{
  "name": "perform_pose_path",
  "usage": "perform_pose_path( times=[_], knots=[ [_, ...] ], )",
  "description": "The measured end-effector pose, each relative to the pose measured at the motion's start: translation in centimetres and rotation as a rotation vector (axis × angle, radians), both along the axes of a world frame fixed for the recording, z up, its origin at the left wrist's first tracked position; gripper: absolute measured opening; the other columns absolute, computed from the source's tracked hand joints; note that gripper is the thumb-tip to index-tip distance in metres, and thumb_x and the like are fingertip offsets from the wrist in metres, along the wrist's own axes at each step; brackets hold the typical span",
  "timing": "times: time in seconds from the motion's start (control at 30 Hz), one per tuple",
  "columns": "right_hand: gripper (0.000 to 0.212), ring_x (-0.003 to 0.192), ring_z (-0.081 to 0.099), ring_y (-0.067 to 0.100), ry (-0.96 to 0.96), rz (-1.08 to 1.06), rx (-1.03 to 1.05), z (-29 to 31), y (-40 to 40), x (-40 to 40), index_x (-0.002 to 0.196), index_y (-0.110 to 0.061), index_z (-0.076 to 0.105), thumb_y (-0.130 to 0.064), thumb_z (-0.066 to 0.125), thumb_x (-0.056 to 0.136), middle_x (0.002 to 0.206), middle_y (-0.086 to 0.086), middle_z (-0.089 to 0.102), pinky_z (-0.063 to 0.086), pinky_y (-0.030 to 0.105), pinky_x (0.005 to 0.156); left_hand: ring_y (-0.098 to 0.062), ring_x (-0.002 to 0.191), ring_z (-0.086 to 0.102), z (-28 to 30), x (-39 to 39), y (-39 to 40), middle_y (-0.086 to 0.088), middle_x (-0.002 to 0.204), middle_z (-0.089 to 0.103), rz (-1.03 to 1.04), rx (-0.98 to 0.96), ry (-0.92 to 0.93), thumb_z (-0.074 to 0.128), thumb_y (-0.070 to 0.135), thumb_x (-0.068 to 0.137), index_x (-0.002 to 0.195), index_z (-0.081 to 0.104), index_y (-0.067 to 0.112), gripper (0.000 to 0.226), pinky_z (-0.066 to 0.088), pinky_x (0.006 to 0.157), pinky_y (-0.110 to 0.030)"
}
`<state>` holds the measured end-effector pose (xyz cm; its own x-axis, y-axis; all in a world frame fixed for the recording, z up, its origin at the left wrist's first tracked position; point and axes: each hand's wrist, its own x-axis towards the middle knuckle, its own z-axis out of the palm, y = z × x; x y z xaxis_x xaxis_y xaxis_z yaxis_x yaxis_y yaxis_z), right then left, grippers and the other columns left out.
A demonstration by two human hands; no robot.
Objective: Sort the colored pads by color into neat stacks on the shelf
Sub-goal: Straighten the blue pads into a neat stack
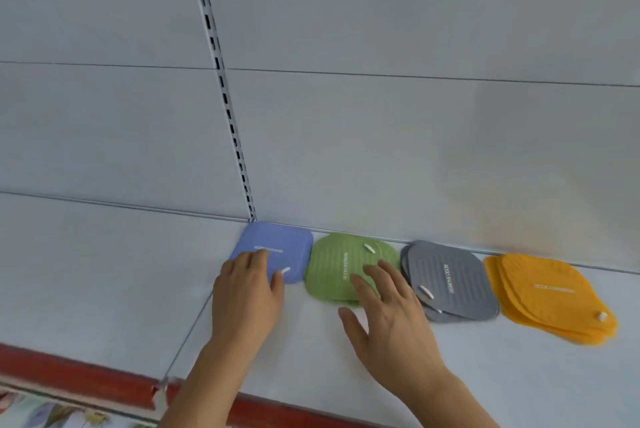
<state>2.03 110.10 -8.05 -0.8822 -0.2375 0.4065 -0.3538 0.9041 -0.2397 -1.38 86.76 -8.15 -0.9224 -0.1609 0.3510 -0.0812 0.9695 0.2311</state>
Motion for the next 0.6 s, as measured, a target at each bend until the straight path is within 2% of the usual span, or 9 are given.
perform_pose_path(
  times=[0.1,0.23,0.33,0.4,0.47,0.53,0.6],
  knots=[
    [0.051,0.138,0.049,0.039,-0.047,-0.033,-0.009,-0.2,-4.8,-0.4,0.128,-0.014,0.065,-0.049,0.049,0.094,0.136,0.011,0.062,0.050,0.052,0.105,-0.041,0.079,0.063,0.3,-1.0,-3.8,-0.016,0.089,0.068,0.045,-0.012,-0.100,0.089,0.034,0.077,0.098,0.070,0.004,0.041,0.054,0.062,-0.043],
    [0.055,0.137,0.050,0.039,-0.087,-0.093,0.015,-0.9,-9.5,-0.5,0.129,-0.013,0.066,-0.050,0.048,0.094,0.136,0.010,0.061,0.048,0.051,0.108,-0.032,0.100,0.057,0.9,-2.1,-6.3,-0.008,0.108,0.061,0.088,-0.003,-0.208,0.062,0.061,0.093,0.103,0.065,0.012,0.051,0.048,0.081,-0.037],
    [0.056,0.134,0.053,0.038,-0.092,-0.121,0.078,-1.1,-11.3,-0.5,0.130,-0.014,0.065,-0.051,0.048,0.092,0.135,0.009,0.062,0.050,0.050,0.106,-0.030,0.103,0.056,1.0,-2.4,-6.4,-0.006,0.111,0.059,0.003,0.018,-0.187,0.060,0.057,0.097,0.108,0.064,0.016,0.042,0.047,0.084,-0.036],
    [0.055,0.132,0.055,0.038,-0.091,-0.148,0.115,-1.0,-11.8,-0.5,0.129,-0.014,0.066,-0.051,0.048,0.092,0.134,0.009,0.063,0.051,0.049,0.105,-0.031,0.096,0.058,0.4,-2.3,-6.1,-0.007,0.104,0.062,-0.062,0.068,-0.152,0.071,0.047,0.093,0.104,0.065,0.015,0.034,0.050,0.078,-0.040],
    [0.054,0.131,0.055,0.037,-0.086,-0.160,0.140,-1.2,-11.9,-0.4,0.129,-0.014,0.067,-0.049,0.047,0.093,0.134,0.009,0.063,0.051,0.048,0.106,-0.034,0.088,0.060,-0.2,-2.4,-5.9,-0.010,0.095,0.066,-0.068,0.089,-0.144,0.081,0.040,0.085,0.099,0.066,0.012,0.035,0.051,0.071,-0.042],
    [0.054,0.131,0.055,0.037,-0.077,-0.160,0.156,-1.6,-11.9,-0.2,0.130,-0.013,0.066,-0.048,0.047,0.095,0.135,0.010,0.062,0.050,0.048,0.106,-0.035,0.089,0.061,0.0,-2.6,-5.9,-0.011,0.094,0.066,0.001,0.086,-0.155,0.080,0.045,0.082,0.097,0.065,0.011,0.040,0.049,0.069,-0.041],
    [0.053,0.130,0.056,0.037,-0.061,-0.155,0.155,-1.8,-11.8,-0.2,0.130,-0.012,0.067,-0.047,0.049,0.094,0.134,0.010,0.063,0.050,0.049,0.105,-0.033,0.098,0.060,0.5,-3.0,-6.0,-0.009,0.102,0.064,0.051,0.104,-0.202,0.070,0.052,0.089,0.101,0.063,0.012,0.042,0.049,0.076,-0.039]
  ],
)
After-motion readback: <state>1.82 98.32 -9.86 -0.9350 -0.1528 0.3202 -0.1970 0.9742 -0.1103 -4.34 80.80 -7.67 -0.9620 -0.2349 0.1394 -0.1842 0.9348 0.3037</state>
